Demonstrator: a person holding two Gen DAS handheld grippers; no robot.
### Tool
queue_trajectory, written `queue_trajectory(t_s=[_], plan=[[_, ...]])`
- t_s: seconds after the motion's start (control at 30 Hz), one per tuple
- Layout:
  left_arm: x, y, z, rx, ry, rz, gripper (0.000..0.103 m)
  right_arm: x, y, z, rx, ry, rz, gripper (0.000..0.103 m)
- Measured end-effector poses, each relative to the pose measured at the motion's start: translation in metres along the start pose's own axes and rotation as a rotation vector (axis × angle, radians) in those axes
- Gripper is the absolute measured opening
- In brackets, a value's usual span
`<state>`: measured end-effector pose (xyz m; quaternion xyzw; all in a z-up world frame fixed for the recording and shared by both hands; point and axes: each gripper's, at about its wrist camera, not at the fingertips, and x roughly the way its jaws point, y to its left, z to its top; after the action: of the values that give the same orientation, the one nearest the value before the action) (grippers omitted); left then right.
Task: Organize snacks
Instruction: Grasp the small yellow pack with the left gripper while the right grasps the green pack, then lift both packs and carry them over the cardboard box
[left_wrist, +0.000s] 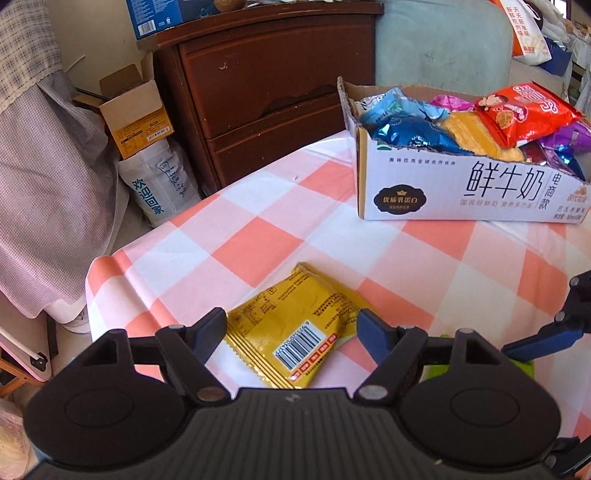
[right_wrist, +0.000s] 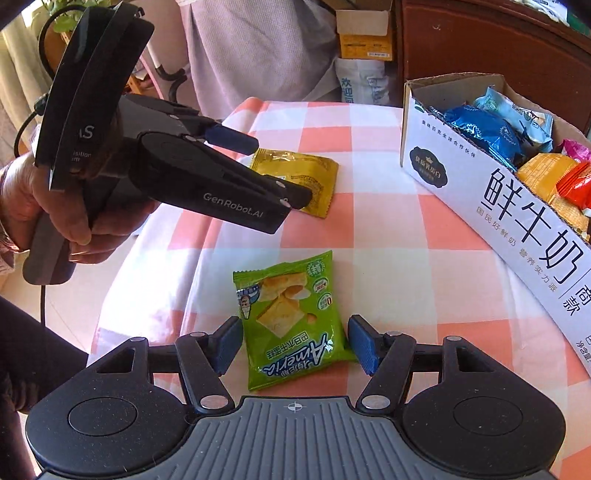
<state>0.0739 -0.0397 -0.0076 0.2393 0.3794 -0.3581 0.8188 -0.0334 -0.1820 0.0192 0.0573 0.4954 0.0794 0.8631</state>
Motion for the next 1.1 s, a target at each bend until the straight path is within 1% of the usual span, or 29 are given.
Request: queue_trajectory(t_s=[0.03,0.13,0.2,0.23,0.27,0.3,0.37,0.47,0.5,0.63,0.7,0.77,0.87,1.0,1.1], plan=[[0.002,0.0,0.0,0.003,0.0,0.002,0.077,0.002,0.003,0.0,-0.013,0.001,-0.006,0.065],[0.006,0.001,-0.001,-0.004,0.001,0.008,0.077,0.005,0.011,0.0,-0.068,-0.006,-0.031,0.064],[0.006,0.003,-0.001,-0.018,0.003,-0.008,0.074,0.006,0.015,0.0,-0.093,-0.011,-0.071,0.064],[0.005,0.004,-0.001,-0.023,0.004,-0.015,0.07,0.007,0.016,0.0,-0.103,-0.01,-0.093,0.064],[0.004,0.004,-0.002,-0.028,0.004,-0.023,0.065,0.008,0.016,0.0,-0.109,-0.012,-0.108,0.061],[0.003,0.005,-0.003,-0.03,0.003,-0.033,0.062,0.007,0.015,0.0,-0.106,-0.016,-0.115,0.06],[0.001,0.005,-0.004,-0.031,0.004,-0.054,0.051,0.006,0.011,0.001,-0.089,-0.022,-0.119,0.052],[-0.002,0.002,-0.005,-0.016,0.014,-0.069,0.043,0.005,0.004,0.003,-0.048,-0.03,-0.13,0.05],[-0.004,0.001,-0.006,-0.011,0.02,-0.072,0.043,0.004,0.002,0.003,-0.035,-0.033,-0.134,0.05],[-0.007,0.001,-0.004,-0.023,0.027,-0.071,0.044,0.003,-0.006,0.005,0.005,-0.037,-0.136,0.05],[-0.006,0.003,-0.001,-0.044,0.028,-0.059,0.05,0.002,-0.008,0.007,0.006,-0.037,-0.147,0.05],[-0.003,0.006,0.002,-0.066,0.031,-0.058,0.06,0.0,-0.011,0.007,0.018,-0.04,-0.165,0.05],[0.003,0.003,0.006,-0.062,0.029,-0.032,0.068,-0.003,-0.017,0.007,0.065,-0.042,-0.179,0.05],[0.011,-0.004,0.012,-0.037,0.017,-0.003,0.073,-0.005,-0.021,0.006,0.089,-0.043,-0.214,0.05],[0.014,-0.004,0.016,-0.046,0.007,0.013,0.075,-0.008,-0.026,0.006,0.112,-0.047,-0.21,0.05]])
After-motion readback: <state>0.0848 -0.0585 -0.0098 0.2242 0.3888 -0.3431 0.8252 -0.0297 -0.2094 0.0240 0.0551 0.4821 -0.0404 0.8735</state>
